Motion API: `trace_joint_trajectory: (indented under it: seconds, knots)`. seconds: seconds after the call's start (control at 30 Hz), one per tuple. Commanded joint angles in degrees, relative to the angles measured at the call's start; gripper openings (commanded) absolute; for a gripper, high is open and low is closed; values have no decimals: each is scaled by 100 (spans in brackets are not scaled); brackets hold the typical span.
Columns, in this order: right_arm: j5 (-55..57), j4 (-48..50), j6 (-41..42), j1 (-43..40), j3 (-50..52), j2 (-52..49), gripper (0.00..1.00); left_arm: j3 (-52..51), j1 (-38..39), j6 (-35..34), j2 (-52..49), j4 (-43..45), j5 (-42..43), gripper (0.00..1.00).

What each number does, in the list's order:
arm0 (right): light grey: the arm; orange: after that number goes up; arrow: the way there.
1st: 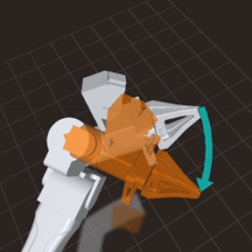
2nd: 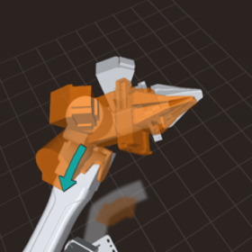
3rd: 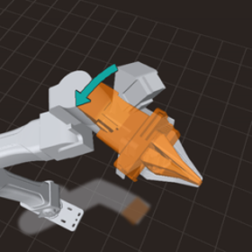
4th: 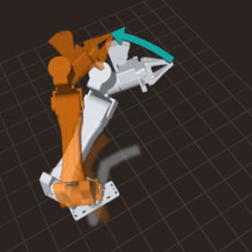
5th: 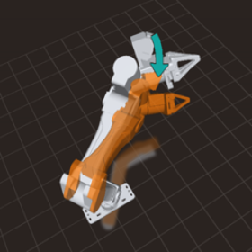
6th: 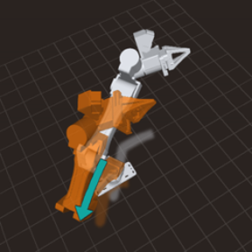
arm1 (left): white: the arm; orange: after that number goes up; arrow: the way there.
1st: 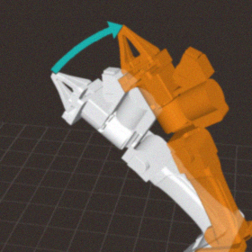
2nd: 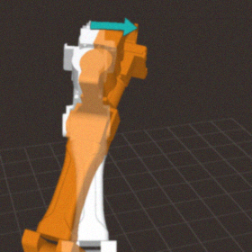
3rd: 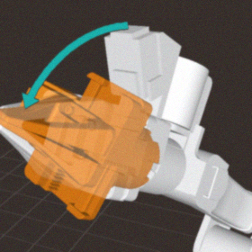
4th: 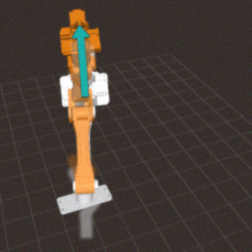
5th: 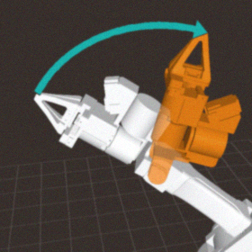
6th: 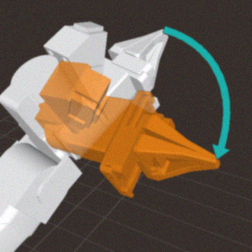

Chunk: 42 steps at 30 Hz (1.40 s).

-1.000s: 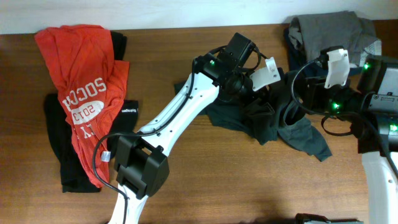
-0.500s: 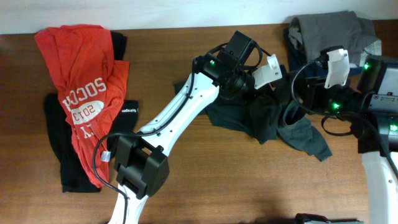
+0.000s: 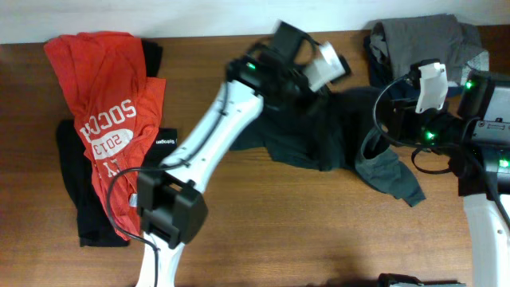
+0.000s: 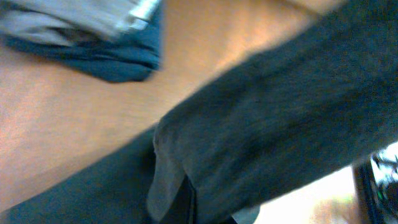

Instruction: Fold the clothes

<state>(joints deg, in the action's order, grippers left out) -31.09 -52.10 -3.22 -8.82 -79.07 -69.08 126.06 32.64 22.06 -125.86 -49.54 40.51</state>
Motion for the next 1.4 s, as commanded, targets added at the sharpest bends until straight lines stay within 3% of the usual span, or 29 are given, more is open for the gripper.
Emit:
trace_joint_trajectory:
  seconds: [0.0,0.13,0.27,0.37,0.77,1.17,1.37]
  knots:
    - [13,48,-87,-22,-76,35,20,282,-466,-452,372,7,-243,1]
    - [15,48,-87,-22,-76,35,27,437,-603,-452,516,7,-251,1]
    - [11,35,-85,-20,-76,33,29,557,-660,-452,673,9,-380,1]
    - [11,-103,-85,-20,-76,7,40,579,-667,-452,837,7,-588,1]
    - [-17,-946,-87,-20,-70,-852,52,579,-667,-680,966,205,-765,1]
    - [-85,-994,-411,483,-70,-1937,58,616,-667,-1462,1213,688,-1298,1]
    - [688,-957,-409,986,-59,-2463,58,616,-667,-1670,1226,710,-1639,1]
